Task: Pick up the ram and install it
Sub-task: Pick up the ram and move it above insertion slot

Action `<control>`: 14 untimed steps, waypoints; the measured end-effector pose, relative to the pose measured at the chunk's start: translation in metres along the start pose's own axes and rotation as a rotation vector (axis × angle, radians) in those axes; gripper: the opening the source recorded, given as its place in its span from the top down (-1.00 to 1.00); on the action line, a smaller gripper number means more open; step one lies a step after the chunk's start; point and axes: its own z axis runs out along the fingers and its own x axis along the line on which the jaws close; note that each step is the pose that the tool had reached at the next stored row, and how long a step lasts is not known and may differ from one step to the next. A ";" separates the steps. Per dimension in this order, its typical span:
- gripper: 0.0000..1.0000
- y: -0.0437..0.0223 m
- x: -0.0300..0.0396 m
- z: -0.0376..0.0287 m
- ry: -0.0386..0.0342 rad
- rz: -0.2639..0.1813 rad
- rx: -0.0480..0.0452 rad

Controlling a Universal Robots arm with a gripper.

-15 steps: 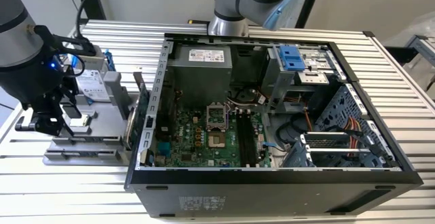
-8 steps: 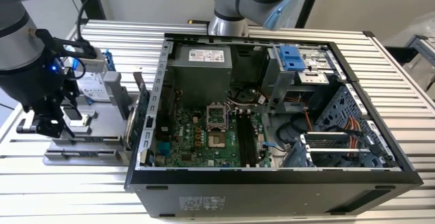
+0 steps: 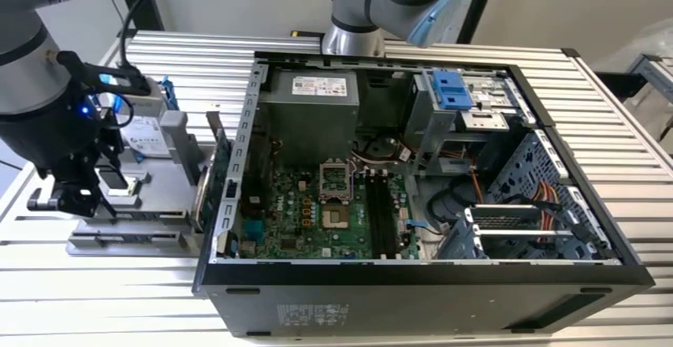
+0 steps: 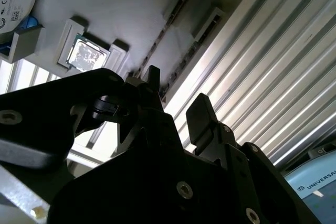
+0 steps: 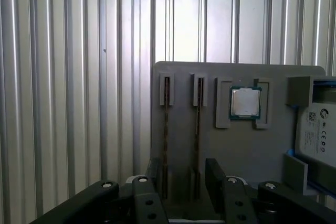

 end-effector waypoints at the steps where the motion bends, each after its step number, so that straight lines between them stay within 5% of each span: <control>1: -1.00 0.0000 0.0002 0.0004 0.0000 0.001 0.0001; 14: -1.00 0.0000 0.0020 0.0082 0.0001 0.015 -0.0008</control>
